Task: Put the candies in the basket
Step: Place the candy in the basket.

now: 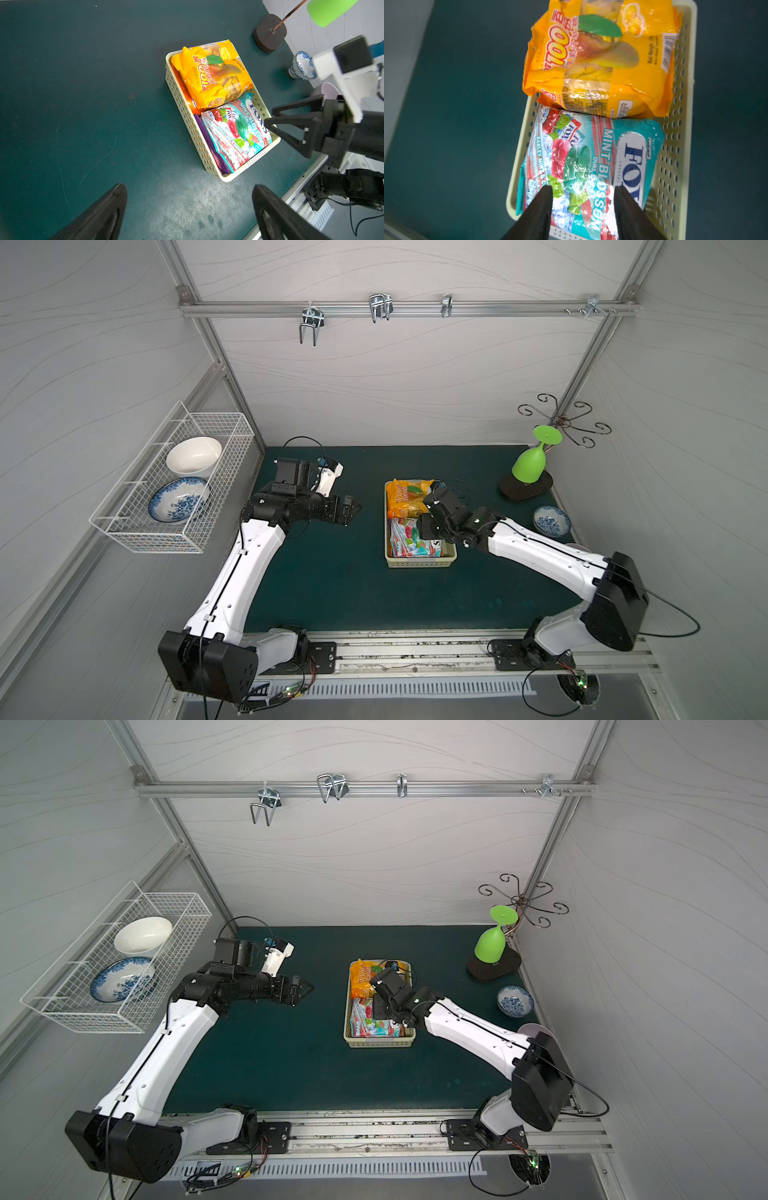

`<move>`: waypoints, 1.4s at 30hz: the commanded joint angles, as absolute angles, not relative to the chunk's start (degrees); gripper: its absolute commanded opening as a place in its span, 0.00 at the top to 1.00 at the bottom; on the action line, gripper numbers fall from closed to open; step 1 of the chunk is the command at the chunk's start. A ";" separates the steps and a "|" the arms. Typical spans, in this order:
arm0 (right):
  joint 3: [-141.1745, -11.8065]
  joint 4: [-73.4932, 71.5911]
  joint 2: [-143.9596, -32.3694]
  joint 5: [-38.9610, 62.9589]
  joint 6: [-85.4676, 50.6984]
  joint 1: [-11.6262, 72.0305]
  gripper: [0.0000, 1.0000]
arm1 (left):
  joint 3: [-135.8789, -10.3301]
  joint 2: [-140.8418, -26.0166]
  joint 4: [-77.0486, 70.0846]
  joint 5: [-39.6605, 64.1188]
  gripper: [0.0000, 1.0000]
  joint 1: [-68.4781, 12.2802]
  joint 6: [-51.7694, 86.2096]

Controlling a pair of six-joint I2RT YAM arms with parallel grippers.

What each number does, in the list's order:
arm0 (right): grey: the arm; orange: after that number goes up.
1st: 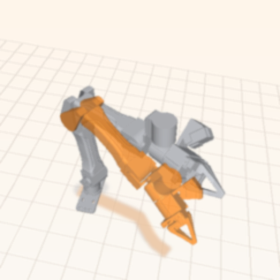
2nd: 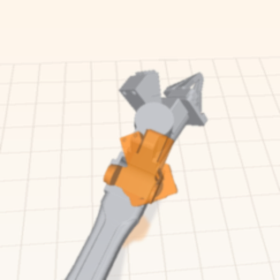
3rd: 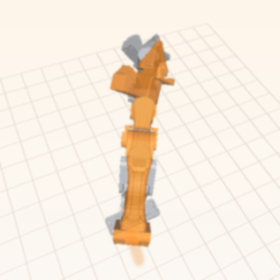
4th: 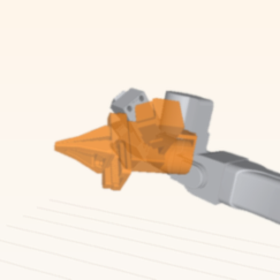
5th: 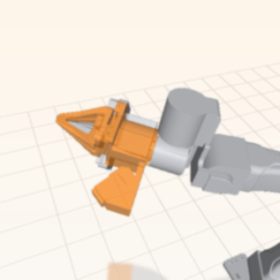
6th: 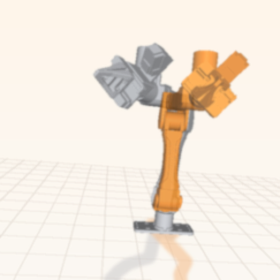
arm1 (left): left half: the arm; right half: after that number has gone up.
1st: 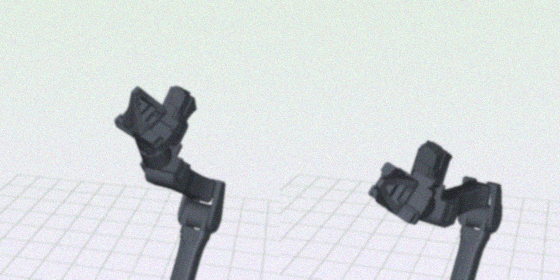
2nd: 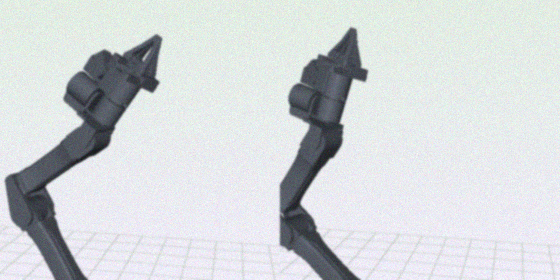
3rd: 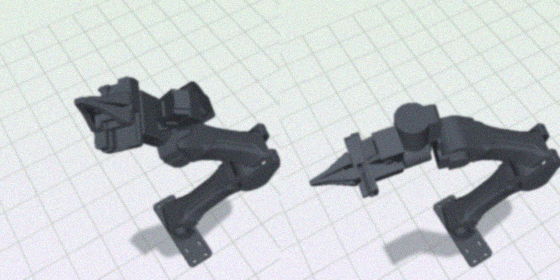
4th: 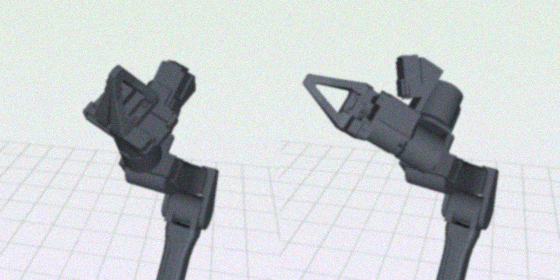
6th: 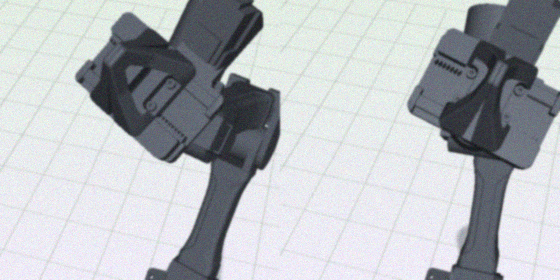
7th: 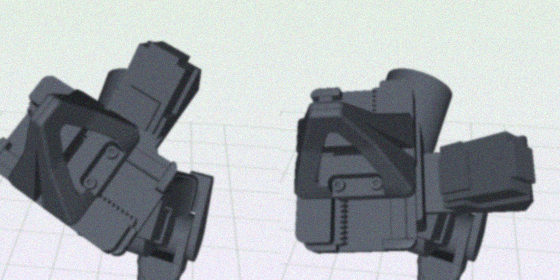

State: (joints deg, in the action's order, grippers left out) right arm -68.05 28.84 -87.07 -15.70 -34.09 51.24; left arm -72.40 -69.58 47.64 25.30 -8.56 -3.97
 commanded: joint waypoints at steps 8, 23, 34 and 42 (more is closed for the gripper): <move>-72.36 31.42 -101.90 -14.77 -25.84 54.39 0.46 | -73.56 -69.48 46.69 25.80 0.02 -8.18 -4.01; -70.49 30.09 -89.32 -23.12 -18.56 54.26 0.38 | -69.57 -69.17 40.59 13.39 0.01 -8.09 -2.97; -68.63 32.45 -76.65 -24.66 -12.43 47.37 0.04 | -60.69 -67.17 25.41 6.91 0.01 -6.00 -5.93; -59.16 28.15 -63.89 -16.50 -7.67 32.72 0.01 | -49.16 -68.06 7.01 6.52 0.01 -2.72 -5.96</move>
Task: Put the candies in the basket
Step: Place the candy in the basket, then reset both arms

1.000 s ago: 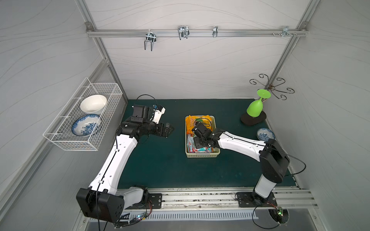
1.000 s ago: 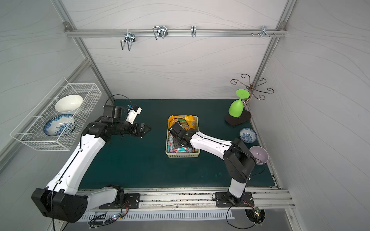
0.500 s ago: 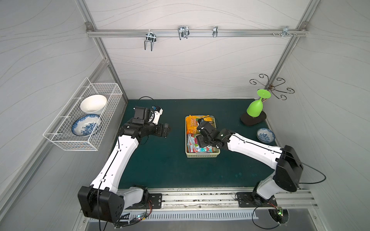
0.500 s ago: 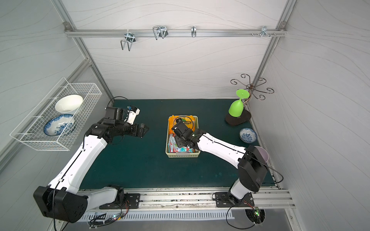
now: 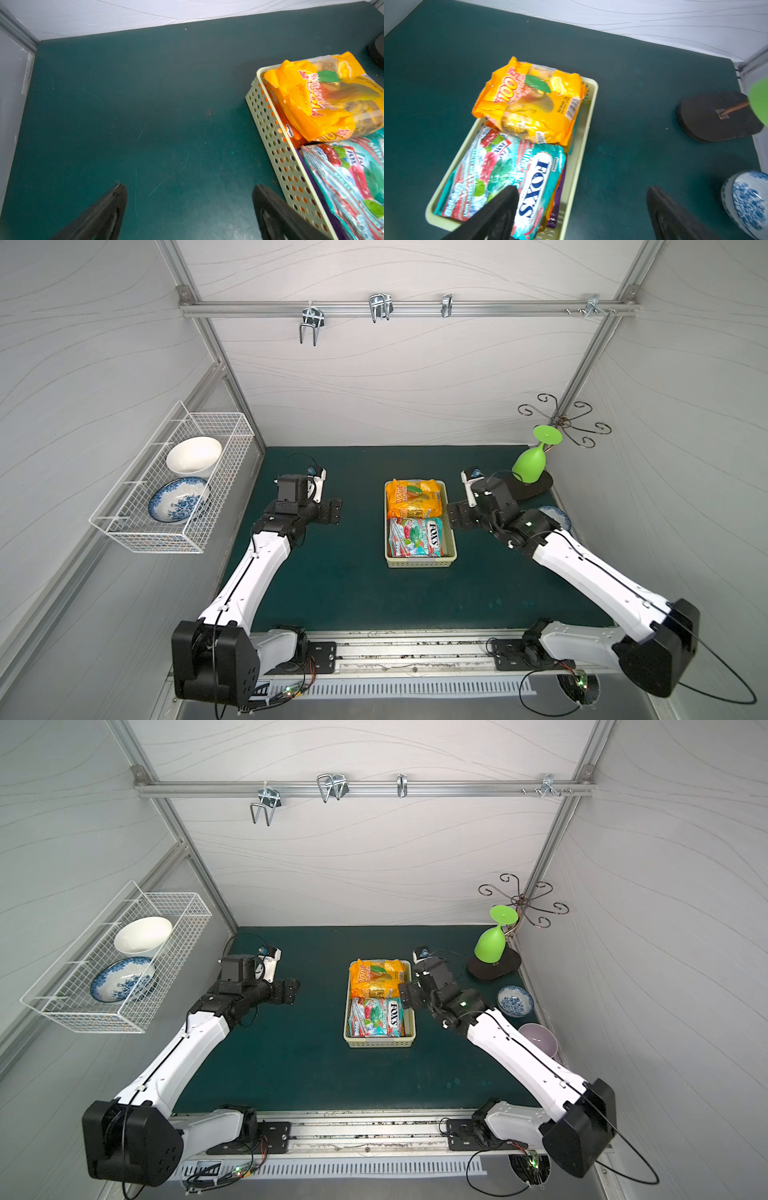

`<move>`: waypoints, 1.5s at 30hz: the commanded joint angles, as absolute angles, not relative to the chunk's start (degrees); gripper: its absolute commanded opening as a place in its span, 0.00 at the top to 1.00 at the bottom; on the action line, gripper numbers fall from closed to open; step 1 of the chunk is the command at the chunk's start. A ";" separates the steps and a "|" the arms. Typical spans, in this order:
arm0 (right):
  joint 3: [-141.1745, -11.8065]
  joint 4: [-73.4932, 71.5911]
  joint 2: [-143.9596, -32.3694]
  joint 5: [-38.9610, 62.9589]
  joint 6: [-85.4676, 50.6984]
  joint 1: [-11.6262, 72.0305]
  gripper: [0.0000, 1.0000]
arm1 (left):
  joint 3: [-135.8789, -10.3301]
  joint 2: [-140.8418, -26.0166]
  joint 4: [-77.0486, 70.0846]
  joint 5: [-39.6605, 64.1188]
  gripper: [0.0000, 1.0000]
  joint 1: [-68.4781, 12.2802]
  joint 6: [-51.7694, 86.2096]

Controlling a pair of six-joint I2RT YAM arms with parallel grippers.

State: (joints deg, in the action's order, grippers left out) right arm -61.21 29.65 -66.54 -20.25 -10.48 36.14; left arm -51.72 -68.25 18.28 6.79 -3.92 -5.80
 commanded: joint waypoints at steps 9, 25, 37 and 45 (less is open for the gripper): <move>-47.92 20.32 -55.54 -14.61 -0.51 22.43 0.01 | -37.01 -70.26 -8.94 8.92 0.01 2.41 -3.28; -32.17 3.61 -54.72 -4.71 2.13 13.21 0.01 | -24.05 -80.02 -39.71 8.55 0.01 4.30 -0.27; -25.81 -15.66 -64.41 -3.52 1.09 8.08 0.01 | -21.17 -88.76 -53.29 0.60 0.01 4.45 4.10; -22.45 -27.24 -70.92 -2.79 -0.87 4.87 0.01 | -22.59 -88.62 -50.45 -0.35 0.01 4.37 4.22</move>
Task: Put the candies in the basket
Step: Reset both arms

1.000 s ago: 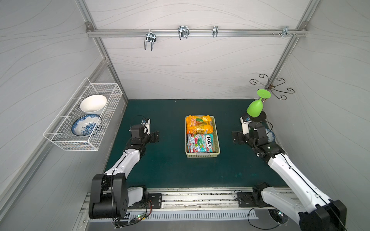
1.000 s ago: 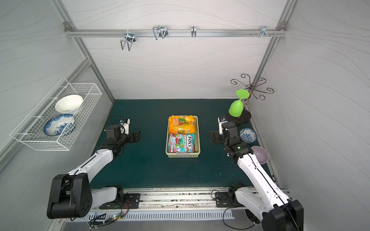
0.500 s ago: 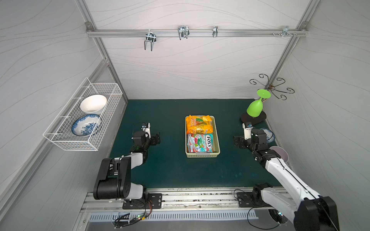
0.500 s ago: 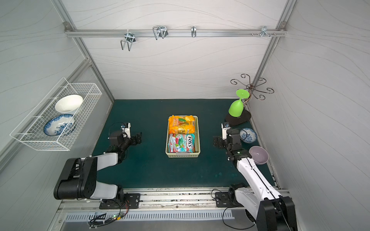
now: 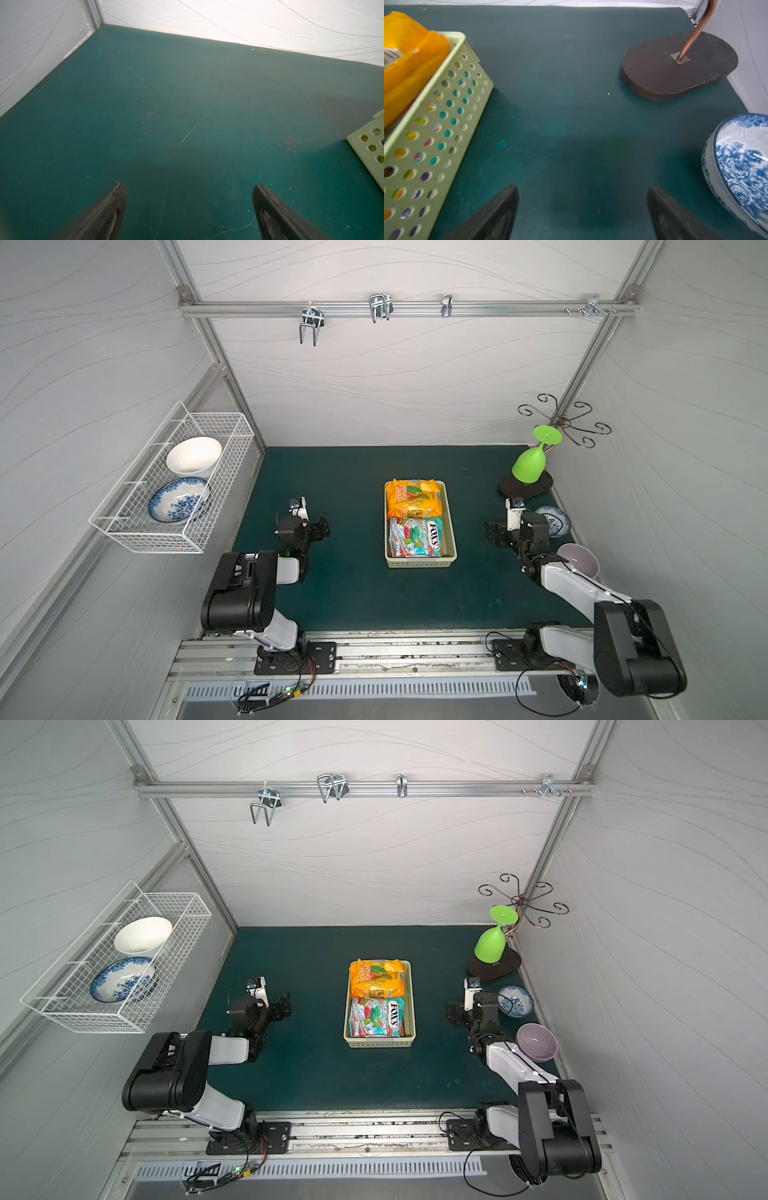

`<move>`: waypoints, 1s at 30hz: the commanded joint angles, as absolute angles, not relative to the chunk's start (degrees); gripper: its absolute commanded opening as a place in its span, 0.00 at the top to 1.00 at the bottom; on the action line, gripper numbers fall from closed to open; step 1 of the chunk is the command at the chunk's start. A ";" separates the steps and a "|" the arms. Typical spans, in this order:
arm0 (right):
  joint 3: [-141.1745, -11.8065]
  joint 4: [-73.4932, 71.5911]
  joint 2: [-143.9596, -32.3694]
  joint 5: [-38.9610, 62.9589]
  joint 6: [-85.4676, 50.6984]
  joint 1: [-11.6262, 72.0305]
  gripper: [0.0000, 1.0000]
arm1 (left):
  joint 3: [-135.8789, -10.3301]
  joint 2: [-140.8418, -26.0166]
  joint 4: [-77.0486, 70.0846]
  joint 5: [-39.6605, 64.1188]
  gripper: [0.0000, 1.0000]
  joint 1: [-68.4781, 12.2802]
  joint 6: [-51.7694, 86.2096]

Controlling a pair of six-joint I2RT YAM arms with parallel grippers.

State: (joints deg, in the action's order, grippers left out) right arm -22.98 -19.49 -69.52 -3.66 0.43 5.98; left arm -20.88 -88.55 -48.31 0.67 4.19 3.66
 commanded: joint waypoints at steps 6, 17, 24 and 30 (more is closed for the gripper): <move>-23.92 -34.86 -78.13 -0.37 -3.81 2.23 0.01 | -22.82 -88.64 -50.06 -0.82 0.01 4.14 4.00; -24.48 -46.17 -89.26 1.12 -0.93 3.37 0.01 | -23.73 -88.84 -48.43 -4.31 0.01 2.23 2.82; -24.89 -45.63 -89.56 -2.14 -1.14 4.17 0.01 | -24.08 -88.95 -47.99 -5.98 0.01 1.14 1.95; -24.96 -45.70 -89.56 -2.12 -1.06 4.17 0.01 | -24.09 -88.86 -47.90 -6.21 0.01 1.05 1.99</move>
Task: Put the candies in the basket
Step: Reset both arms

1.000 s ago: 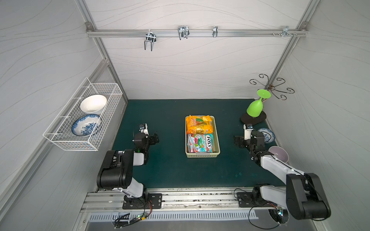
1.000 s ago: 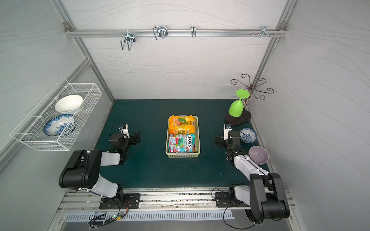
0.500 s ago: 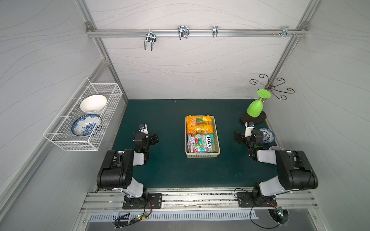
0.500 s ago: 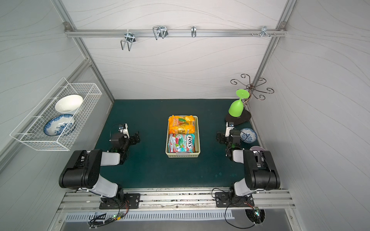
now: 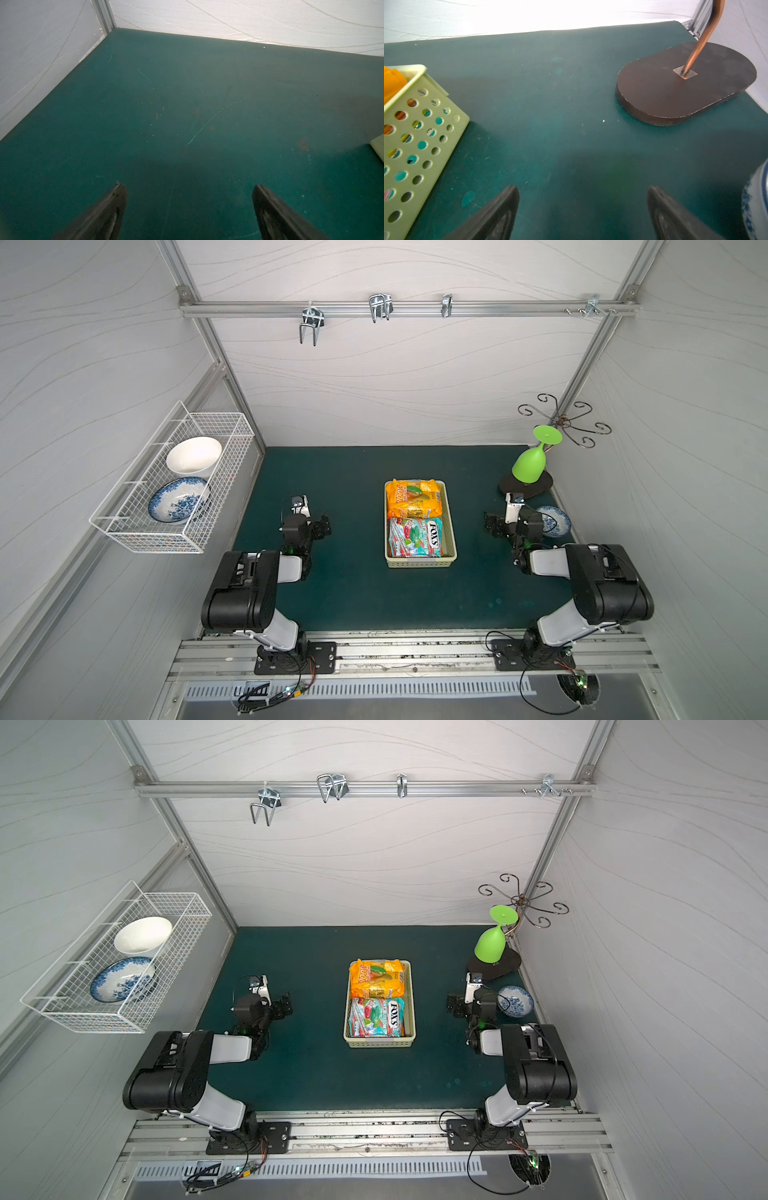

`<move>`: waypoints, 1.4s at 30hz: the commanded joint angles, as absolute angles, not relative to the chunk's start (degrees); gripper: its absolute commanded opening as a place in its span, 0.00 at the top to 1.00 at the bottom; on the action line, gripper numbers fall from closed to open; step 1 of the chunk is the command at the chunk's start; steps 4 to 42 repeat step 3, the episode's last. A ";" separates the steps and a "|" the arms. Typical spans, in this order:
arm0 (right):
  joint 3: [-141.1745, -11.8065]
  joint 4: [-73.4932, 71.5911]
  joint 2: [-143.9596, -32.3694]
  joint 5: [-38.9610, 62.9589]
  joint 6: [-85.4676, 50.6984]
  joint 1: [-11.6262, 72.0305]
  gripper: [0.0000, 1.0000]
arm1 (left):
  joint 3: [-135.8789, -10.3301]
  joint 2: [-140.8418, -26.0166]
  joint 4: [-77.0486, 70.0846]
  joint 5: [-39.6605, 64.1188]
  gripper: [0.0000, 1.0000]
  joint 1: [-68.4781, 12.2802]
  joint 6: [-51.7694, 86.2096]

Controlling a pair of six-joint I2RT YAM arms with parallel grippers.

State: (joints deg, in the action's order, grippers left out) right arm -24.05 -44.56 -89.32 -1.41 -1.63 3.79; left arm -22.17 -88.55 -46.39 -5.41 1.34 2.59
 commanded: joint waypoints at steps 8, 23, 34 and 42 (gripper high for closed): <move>-24.87 -45.84 -89.51 -2.28 -0.89 4.45 0.01 | -24.04 -88.85 -47.99 -6.22 0.01 1.05 1.98; -24.87 -45.84 -89.51 -2.28 -0.89 4.45 0.01 | -24.04 -88.85 -47.99 -6.22 0.01 1.05 1.98; -24.87 -45.84 -89.51 -2.28 -0.89 4.45 0.01 | -24.04 -88.85 -47.99 -6.22 0.01 1.05 1.98; -24.87 -45.84 -89.51 -2.28 -0.89 4.45 0.01 | -24.04 -88.85 -47.99 -6.22 0.01 1.05 1.98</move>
